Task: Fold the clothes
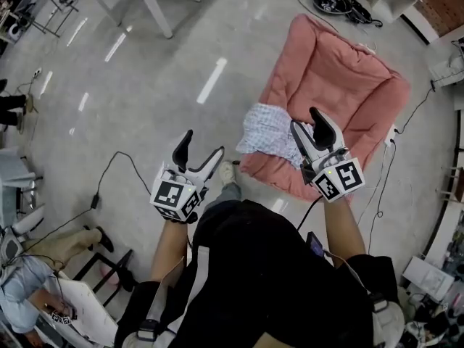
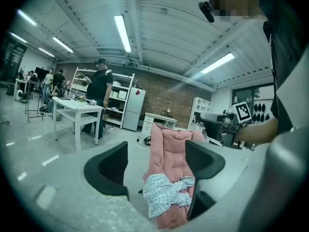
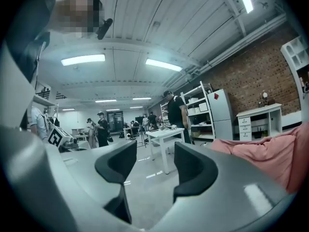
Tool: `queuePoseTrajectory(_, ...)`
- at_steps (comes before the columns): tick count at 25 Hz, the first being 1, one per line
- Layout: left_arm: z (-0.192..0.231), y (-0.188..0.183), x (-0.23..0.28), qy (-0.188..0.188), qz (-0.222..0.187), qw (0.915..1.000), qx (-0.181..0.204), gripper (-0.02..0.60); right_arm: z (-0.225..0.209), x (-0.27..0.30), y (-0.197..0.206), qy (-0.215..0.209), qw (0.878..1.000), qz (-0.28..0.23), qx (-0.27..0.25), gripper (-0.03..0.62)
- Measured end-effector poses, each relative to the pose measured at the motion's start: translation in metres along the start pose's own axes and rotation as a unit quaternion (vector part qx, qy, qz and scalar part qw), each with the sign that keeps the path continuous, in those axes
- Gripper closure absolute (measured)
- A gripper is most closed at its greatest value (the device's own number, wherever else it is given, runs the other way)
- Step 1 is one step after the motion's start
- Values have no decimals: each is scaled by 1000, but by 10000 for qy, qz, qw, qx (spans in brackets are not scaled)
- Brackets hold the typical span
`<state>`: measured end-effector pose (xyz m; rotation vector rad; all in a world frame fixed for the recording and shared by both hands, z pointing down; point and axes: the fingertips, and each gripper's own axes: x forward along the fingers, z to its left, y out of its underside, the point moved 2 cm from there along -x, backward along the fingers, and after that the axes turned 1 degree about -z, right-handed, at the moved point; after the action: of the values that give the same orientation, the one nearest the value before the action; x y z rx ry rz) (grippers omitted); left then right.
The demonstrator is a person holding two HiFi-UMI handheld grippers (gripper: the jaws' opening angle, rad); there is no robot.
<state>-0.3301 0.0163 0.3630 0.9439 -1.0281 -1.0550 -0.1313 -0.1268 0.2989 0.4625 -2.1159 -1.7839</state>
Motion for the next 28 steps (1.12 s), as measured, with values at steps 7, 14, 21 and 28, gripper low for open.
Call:
queuePoseTrajectory(7, 46, 1, 31, 88, 257, 9996, -105, 215, -7, 65, 17, -86, 9991, 403, -29, 356)
queuePoseTrajectory(14, 64, 29, 56, 1, 475, 9976, -501, 232, -11, 87, 38, -158, 9974, 704, -46, 361)
queuePoseTrajectory(21, 51, 128, 76, -559, 725, 9753, -2009, 261, -24, 72, 104, -490, 9897, 1320, 270, 370)
queuePoseTrajectory(28, 72, 230, 97, -1102, 1038, 9406, -3038, 282, -23, 85, 155, -1063, 9779, 1786, 209, 378)
